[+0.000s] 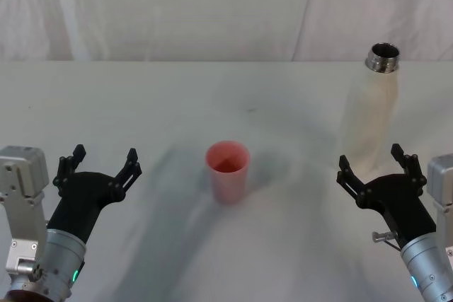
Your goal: Grasp the thermos with one hand and pour water into the cup lid.
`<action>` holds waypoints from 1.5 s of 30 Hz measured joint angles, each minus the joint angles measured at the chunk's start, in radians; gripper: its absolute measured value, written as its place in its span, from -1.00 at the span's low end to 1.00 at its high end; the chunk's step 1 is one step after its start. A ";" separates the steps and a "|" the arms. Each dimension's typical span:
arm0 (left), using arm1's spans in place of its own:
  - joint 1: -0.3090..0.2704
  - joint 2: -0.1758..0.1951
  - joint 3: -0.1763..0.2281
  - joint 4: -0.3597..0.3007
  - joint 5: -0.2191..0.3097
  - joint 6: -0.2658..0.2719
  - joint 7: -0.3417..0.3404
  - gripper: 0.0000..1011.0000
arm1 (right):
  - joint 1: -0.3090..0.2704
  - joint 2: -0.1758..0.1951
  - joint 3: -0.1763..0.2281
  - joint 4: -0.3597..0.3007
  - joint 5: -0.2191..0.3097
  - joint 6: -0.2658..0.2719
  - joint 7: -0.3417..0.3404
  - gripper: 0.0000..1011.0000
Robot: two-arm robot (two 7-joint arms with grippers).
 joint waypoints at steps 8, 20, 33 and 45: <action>0.000 0.000 0.000 0.000 0.000 0.000 0.000 0.98 | 0.000 0.000 0.000 0.000 0.000 0.000 0.000 0.98; 0.000 0.000 0.000 0.000 0.000 0.000 0.000 0.98 | 0.000 0.000 0.000 0.000 0.000 0.000 0.000 0.98; 0.000 0.000 0.000 0.000 0.000 0.000 0.000 0.98 | 0.000 0.000 0.000 0.000 0.000 0.000 0.000 0.98; 0.000 0.000 0.000 0.000 0.000 0.000 0.000 0.98 | 0.042 -0.056 0.046 0.051 0.009 -0.018 0.028 0.98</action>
